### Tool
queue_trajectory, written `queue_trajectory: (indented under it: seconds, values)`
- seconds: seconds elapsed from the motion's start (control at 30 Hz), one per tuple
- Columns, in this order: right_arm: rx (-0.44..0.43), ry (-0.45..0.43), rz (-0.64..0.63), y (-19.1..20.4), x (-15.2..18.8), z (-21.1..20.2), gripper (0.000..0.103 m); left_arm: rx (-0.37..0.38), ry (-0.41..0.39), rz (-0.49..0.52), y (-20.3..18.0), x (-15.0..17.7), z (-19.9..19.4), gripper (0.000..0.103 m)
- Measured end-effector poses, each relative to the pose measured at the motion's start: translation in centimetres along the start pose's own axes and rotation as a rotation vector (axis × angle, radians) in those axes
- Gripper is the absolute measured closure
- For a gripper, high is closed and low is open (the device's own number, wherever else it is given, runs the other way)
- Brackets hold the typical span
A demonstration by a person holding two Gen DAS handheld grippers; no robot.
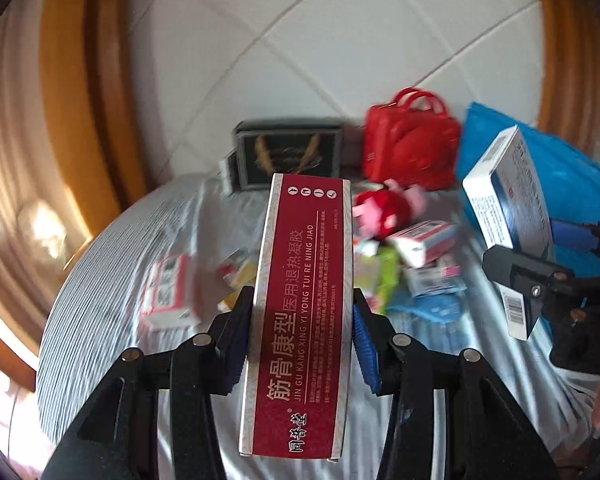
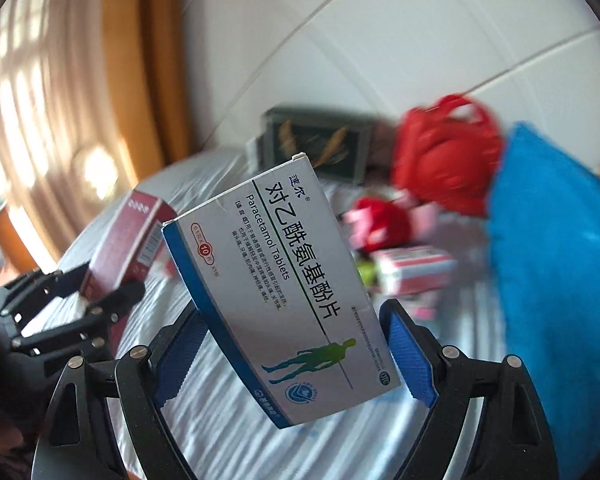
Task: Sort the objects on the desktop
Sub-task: 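Lift both boxes and carry them over the blue bin, then open both tools to drop the boxes into the blue bin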
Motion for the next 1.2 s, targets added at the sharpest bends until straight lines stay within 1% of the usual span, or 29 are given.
queue_trajectory:
  seconds: [0.07, 0.13, 0.2, 0.33, 0.43, 0.5, 0.57, 0.6, 0.67, 0.77, 0.8, 0.87, 0.9, 1.03, 1.1, 1.2]
  values:
    - [0.043, -0.054, 0.042, -2.5, -0.4, -2.9, 0.016, 0.041, -0.042, 0.037, -2.4, -1.4, -1.3, 0.058]
    - [0.068, -0.098, 0.079, -4.7, -0.6, -5.3, 0.016, 0.077, -0.095, 0.07, -5.0, -2.8, -2.7, 0.058]
    - [0.105, -0.146, 0.132, -7.8, -0.7, -7.9, 0.016, 0.116, -0.136, 0.097, -7.8, -4.3, -4.0, 0.058]
    - [0.162, -0.226, 0.237, -14.1, -0.7, -12.7, 0.016, 0.198, -0.19, 0.141, -13.7, -7.1, -6.0, 0.058]
    - [0.261, -0.28, 0.275, -19.4, -0.4, -16.3, 0.016, 0.246, -0.24, 0.163, -18.7, -9.1, -7.6, 0.058]
    - [0.312, -0.295, 0.298, -22.7, 0.1, -17.9, 0.016, 0.269, -0.253, 0.177, -22.0, -10.1, -8.2, 0.058]
    - [0.361, -0.296, 0.321, -26.1, 0.7, -19.1, 0.016, 0.304, -0.246, 0.196, -26.0, -10.6, -8.9, 0.058]
    - [0.393, -0.293, 0.331, -28.2, 1.1, -19.5, 0.016, 0.316, -0.232, 0.203, -28.0, -11.0, -8.9, 0.058]
    - [0.43, -0.28, 0.347, -31.3, 1.8, -19.9, 0.016, 0.351, -0.198, 0.214, -32.0, -11.5, -8.5, 0.058]
    - [0.485, -0.244, 0.37, -36.5, 3.5, -20.3, 0.016, 0.371, -0.173, 0.239, -36.7, -11.7, -8.3, 0.058]
    - [0.501, -0.232, 0.375, -37.8, 3.9, -20.3, 0.016, 0.374, -0.154, 0.249, -38.9, -11.5, -8.5, 0.058]
    - [0.532, -0.203, 0.381, -40.5, 4.4, -19.8, 0.016, 0.39, -0.115, 0.26, -41.7, -11.3, -8.2, 0.058]
    - [0.545, -0.189, 0.383, -41.6, 5.2, -19.8, 0.016, 0.387, -0.093, 0.276, -43.3, -11.0, -7.8, 0.058]
    - [0.555, -0.15, 0.394, -44.3, 7.9, -19.6, 0.016, 0.367, -0.041, 0.323, -46.9, -9.8, -6.6, 0.058]
    - [0.561, -0.138, 0.393, -45.1, 8.3, -19.0, 0.016, 0.35, -0.022, 0.336, -47.9, -9.1, -5.9, 0.058]
    - [0.547, -0.126, 0.395, -46.3, 9.0, -18.1, 0.016, 0.325, 0.0, 0.337, -48.4, -8.7, -5.2, 0.058]
Point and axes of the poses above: each gripper's, at about its wrist camera, not at the fingertips, and z roughly the way its jaws point, y to its left, x to its underside, the point moved 6 cm from there along z, roughly the way its jaws point, and after that the axes turned 6 degrees about y, right-handed, at the moved point
